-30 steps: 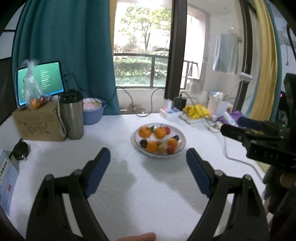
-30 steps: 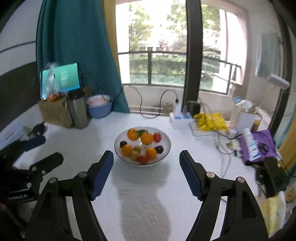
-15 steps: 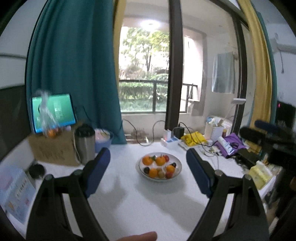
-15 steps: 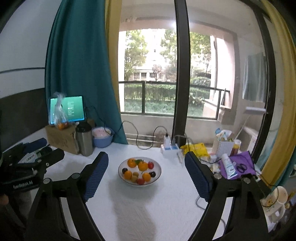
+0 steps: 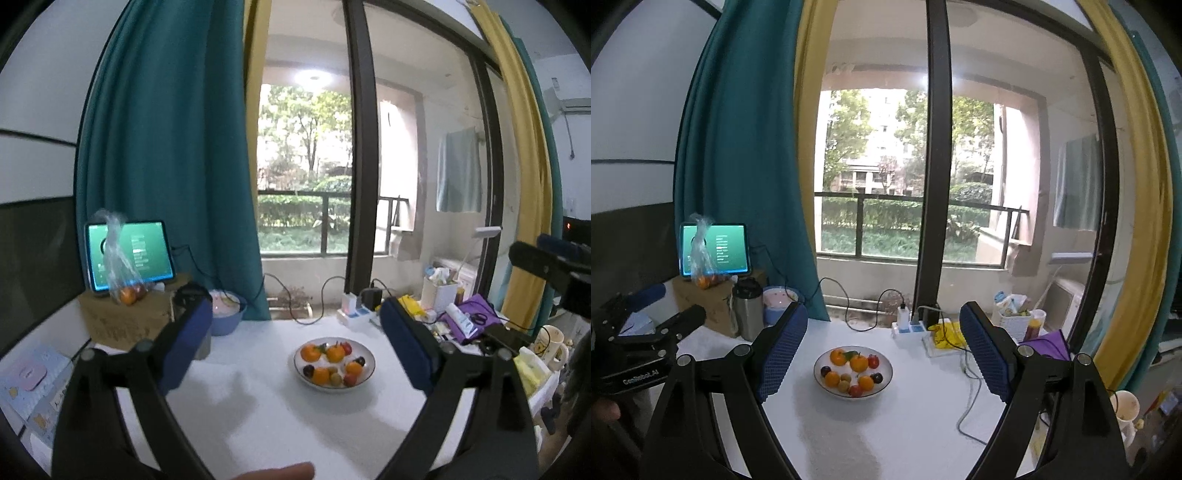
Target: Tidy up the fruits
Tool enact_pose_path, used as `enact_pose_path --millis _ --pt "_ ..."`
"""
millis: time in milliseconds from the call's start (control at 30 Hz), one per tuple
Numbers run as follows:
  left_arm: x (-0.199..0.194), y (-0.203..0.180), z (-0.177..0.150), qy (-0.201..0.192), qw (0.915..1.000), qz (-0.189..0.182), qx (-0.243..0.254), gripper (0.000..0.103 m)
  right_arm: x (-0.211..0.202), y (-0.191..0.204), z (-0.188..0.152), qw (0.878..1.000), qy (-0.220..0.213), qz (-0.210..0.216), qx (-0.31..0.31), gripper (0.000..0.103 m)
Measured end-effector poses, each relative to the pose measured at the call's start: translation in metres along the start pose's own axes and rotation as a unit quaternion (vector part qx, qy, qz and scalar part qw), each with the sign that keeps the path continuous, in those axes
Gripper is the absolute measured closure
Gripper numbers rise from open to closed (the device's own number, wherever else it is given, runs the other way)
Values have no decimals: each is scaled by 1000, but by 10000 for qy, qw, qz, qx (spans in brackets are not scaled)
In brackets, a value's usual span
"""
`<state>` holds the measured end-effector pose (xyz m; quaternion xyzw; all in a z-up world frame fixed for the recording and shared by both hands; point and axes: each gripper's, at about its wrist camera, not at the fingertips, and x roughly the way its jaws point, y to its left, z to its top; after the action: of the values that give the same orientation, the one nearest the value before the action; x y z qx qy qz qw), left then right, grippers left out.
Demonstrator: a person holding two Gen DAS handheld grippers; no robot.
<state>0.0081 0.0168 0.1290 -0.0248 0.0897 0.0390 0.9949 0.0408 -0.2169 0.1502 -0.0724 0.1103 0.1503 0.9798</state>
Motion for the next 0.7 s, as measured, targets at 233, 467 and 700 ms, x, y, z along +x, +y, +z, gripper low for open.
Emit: enact_pose_path --millis 233,467,700 --pt "1 -8 1 64 9999 -148 26 10 -3 -4 2 9999 -74 -20 78 16" --pt "-2 -16 4 37 9998 -178 68 10 -6 -7 0 9998 -87 -65 145 16" --pt "-3 -20 4 23 9998 -164 140 10 -6 -11 -2 9997 -57 -103 224 16"
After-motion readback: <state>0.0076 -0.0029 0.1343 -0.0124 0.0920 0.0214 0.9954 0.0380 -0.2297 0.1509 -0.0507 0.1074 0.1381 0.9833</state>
